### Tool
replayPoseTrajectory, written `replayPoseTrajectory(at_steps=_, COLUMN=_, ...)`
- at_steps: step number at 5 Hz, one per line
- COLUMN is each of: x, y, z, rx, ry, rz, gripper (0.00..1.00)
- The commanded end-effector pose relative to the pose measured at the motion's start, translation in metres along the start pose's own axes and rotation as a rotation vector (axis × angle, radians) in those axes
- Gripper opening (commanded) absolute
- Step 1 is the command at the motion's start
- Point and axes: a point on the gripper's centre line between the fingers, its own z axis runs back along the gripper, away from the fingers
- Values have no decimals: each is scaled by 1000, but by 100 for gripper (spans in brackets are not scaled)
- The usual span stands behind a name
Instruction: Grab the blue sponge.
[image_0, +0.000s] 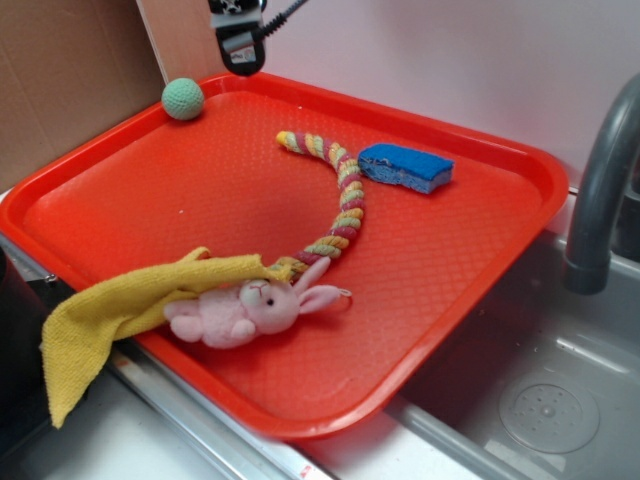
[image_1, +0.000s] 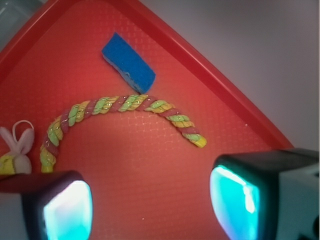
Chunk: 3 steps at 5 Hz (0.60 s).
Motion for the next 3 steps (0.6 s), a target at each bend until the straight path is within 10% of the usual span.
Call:
replayPoseTrajectory(at_steps=1, x=32, y=-18, z=0, rx=96, ry=-85, rz=-15, gripper=100)
replayPoseTrajectory(at_steps=3, x=63, y=-20, z=-40, rx=137, ry=-88, rz=-103, gripper=100)
